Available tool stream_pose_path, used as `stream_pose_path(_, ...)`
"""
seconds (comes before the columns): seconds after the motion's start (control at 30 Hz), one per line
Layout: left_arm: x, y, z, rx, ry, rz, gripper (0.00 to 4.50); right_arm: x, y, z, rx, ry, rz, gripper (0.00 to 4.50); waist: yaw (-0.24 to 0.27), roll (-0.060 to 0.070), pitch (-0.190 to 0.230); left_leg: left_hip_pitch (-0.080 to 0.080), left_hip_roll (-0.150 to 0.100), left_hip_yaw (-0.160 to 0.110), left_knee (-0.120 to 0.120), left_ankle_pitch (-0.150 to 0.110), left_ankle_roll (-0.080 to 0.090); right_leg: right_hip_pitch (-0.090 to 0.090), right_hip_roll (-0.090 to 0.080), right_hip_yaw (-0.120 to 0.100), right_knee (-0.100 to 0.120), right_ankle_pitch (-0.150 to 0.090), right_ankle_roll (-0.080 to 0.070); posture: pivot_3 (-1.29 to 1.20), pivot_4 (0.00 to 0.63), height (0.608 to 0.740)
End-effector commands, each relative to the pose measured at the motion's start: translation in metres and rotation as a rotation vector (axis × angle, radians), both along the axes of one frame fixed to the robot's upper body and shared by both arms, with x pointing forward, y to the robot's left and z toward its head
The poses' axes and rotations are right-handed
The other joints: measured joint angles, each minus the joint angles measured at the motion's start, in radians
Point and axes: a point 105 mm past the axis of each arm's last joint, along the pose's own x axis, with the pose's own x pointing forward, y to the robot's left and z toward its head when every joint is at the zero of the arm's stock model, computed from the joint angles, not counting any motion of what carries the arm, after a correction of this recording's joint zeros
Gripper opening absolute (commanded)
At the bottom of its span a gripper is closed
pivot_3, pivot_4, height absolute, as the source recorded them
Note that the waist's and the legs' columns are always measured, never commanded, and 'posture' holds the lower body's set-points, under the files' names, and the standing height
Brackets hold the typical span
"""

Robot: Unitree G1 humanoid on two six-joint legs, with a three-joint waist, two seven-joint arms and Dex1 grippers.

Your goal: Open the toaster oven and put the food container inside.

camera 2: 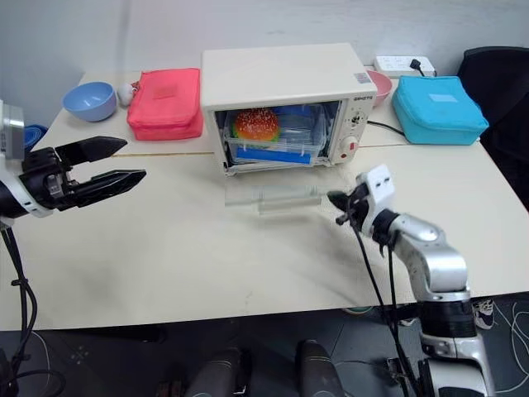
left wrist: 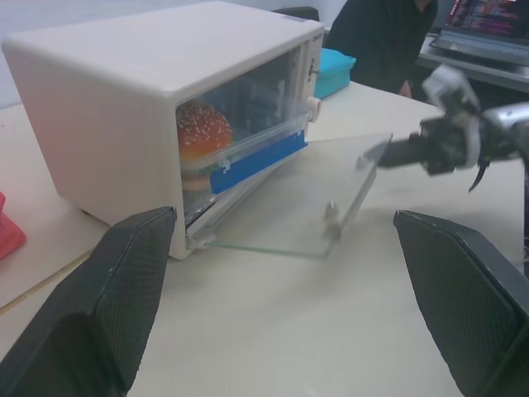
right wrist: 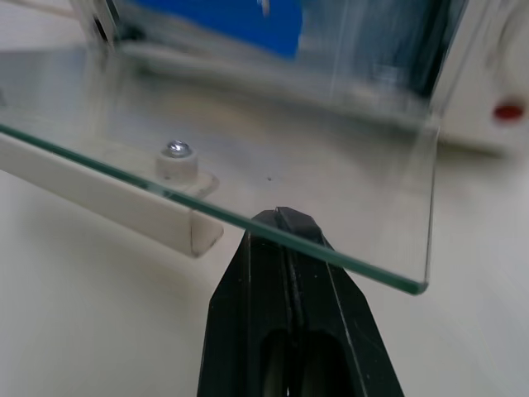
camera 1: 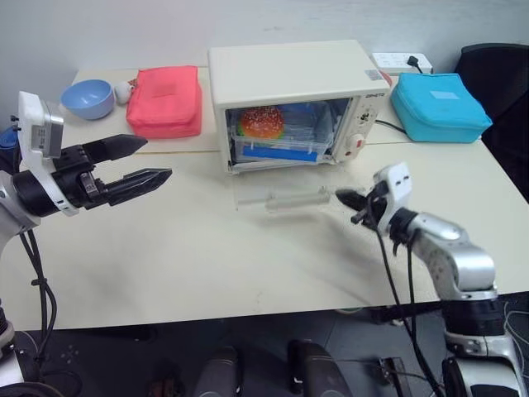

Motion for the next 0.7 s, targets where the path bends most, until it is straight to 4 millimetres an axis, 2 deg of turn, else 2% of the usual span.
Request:
stream_pose_path(0.03, -0.001, 0.002, 0.003, 0.012, -0.037, 0.014, 4.48, -0.001, -0.014, 0.055, 0.055, -0.128, -0.02, 0.0, 0.001, 0.0, 0.0, 0.0, 0.0, 0.0, 0.0, 0.0, 0.0, 0.0, 0.0, 0.0, 0.0, 0.0, 0.0, 0.0, 0.15, 0.74)
stream_pose_path(0.13, 0.002, 0.006, 0.002, 0.01, -0.034, 0.025, 4.48, -0.002, -0.023, 0.071, 0.05, -0.137, -0.011, 0.0, 0.003, 0.0, 0.0, 0.0, 0.0, -0.001, 0.0, 0.0, 0.0, 0.0, 0.0, 0.0, -0.001, 0.0, 0.0, 0.0, 0.15, 0.74)
stream_pose_path(0.23, 0.003, 0.011, 0.003, 0.011, -0.038, 0.039, 4.48, -0.009, -0.032, 0.075, 0.002, -0.119, 0.014, 0.0, 0.006, 0.0, 0.0, -0.001, 0.0, -0.002, 0.0, -0.001, 0.001, 0.0, -0.001, -0.001, -0.002, 0.0, 0.0, 0.0, 0.15, 0.74)
stream_pose_path(0.33, 0.005, 0.019, 0.005, 0.022, -0.046, 0.06, 4.5, -0.022, -0.052, 0.072, -0.061, -0.055, 0.042, 0.56, 0.006, 0.0, 0.0, -0.003, 0.0, -0.001, 0.0, -0.001, 0.002, 0.0, -0.001, -0.001, -0.004, 0.0, 0.0, 0.0, 0.15, 0.74)
stream_pose_path(0.43, 0.005, 0.027, 0.007, 0.04, -0.053, 0.074, 4.5, -0.042, -0.065, 0.072, -0.112, -0.005, 0.116, 1.52, 0.005, 0.0, 0.0, -0.004, 0.0, -0.002, 0.0, -0.002, 0.004, 0.0, -0.001, -0.001, -0.006, 0.0, 0.0, 0.0, 0.15, 0.74)
stream_pose_path(0.53, 0.003, 0.035, 0.013, 0.055, -0.056, 0.08, 4.5, -0.058, -0.078, 0.081, -0.08, 0.04, 0.173, 2.59, 0.001, 0.0, 0.0, -0.004, 0.0, -0.001, 0.0, -0.002, 0.004, 0.0, -0.001, -0.001, -0.007, 0.0, 0.0, 0.0, 0.15, 0.74)
stream_pose_path(0.7, -0.001, 0.043, 0.018, 0.076, -0.056, 0.085, 4.5, -0.071, -0.088, 0.086, -0.08, 0.076, 0.215, 4.28, -0.007, 0.0, 0.0, -0.003, 0.003, 0.001, 0.0, -0.002, 0.004, 0.0, -0.001, -0.002, -0.007, 0.0, 0.0, 0.0, 0.15, 0.74)
